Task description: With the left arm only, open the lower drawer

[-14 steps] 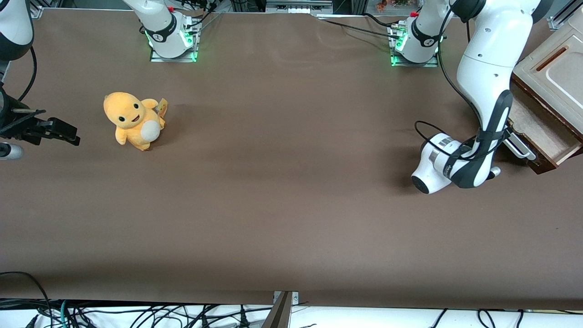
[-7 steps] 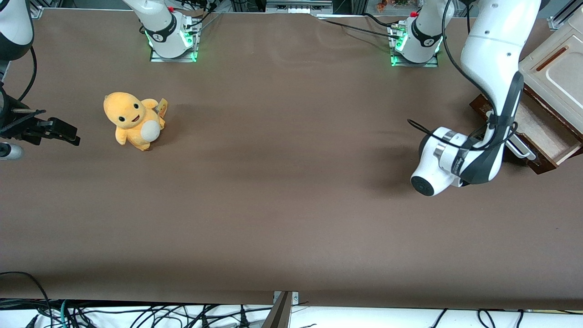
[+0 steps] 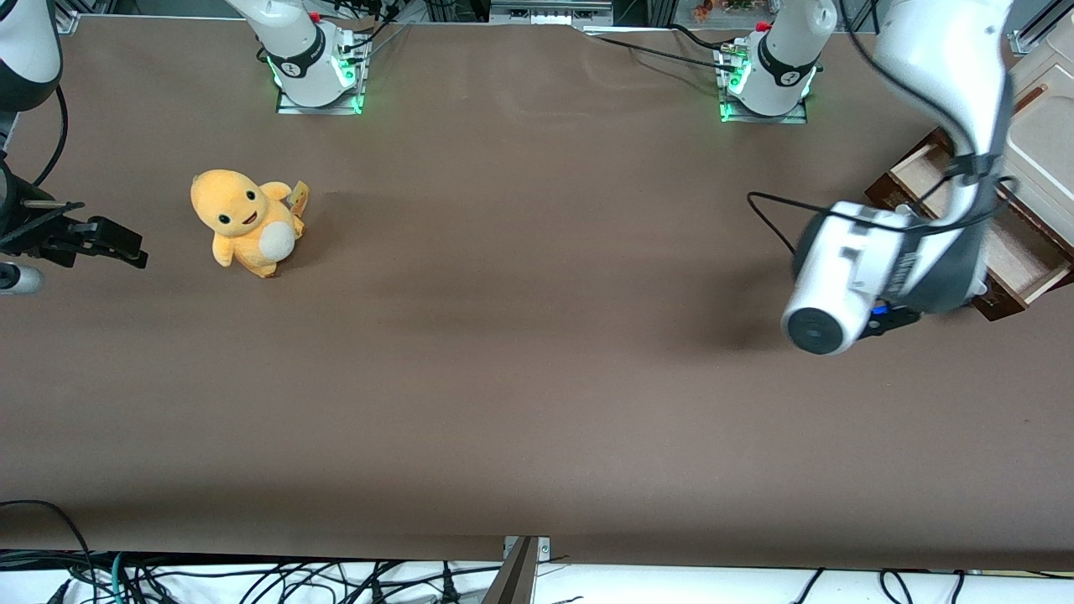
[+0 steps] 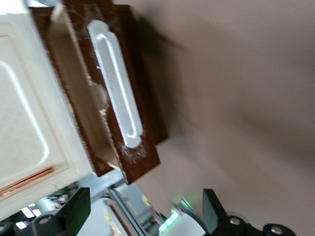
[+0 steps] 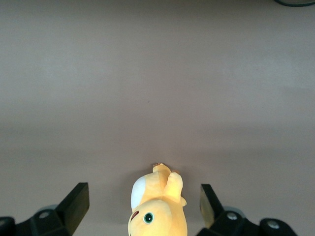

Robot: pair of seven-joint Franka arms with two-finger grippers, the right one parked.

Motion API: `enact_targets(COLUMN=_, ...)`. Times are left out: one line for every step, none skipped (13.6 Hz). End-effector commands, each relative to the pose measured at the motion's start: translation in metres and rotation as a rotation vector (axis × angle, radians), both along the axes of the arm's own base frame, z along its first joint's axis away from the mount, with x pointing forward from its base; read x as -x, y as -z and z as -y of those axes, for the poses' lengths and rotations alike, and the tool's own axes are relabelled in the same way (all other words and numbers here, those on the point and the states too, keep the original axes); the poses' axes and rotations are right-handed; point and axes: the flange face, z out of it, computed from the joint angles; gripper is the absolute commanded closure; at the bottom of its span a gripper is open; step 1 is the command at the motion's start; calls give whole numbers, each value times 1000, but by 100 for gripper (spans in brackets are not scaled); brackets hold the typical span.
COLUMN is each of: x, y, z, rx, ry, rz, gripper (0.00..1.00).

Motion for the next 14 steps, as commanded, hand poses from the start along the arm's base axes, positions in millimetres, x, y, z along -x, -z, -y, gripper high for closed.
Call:
enact_targets(x=-8, y=-52, z=-5, rx=213, ry=31, rz=23, gripper=0)
enact_targets(x=-7, y=-67, z=2, rx=272, ry=48, rz=34, gripper=0)
enact_targets(x=-9, y=-85, z=9, rx=304, ry=62, rz=62, gripper=0)
enact_targets(x=-7, y=-100, z=21, rx=367, ry=124, rz=55, gripper=0)
enact_targets(x=-5, y=-120, z=34, rx=411, ry=176, rz=74, gripper=0)
enact_targets(x=-7, y=-141, z=39, rx=427, ry=194, rz=114, gripper=0)
enact_targets(x=-7, y=-162, z=40, rx=464, ry=194, rz=154, gripper=0)
enact_targets(x=-4, y=-179, z=41, rx=504, ry=185, rz=183, gripper=0)
enact_targets(x=-1, y=-189, z=44, rx=532, ry=185, rz=200, gripper=0)
enact_targets(x=3, y=-198, z=46, rx=557, ry=182, rz=216, gripper=0)
enact_targets(x=4, y=-208, z=38, rx=603, ry=158, rz=239, gripper=0)
enact_targets(x=6, y=-219, z=34, rx=643, ry=182, rz=278, gripper=0)
enact_targets(x=8, y=-218, z=21, rx=664, ry=225, rz=298, gripper=0)
enact_targets(x=9, y=-217, z=9, rx=691, ry=276, rz=325, gripper=0)
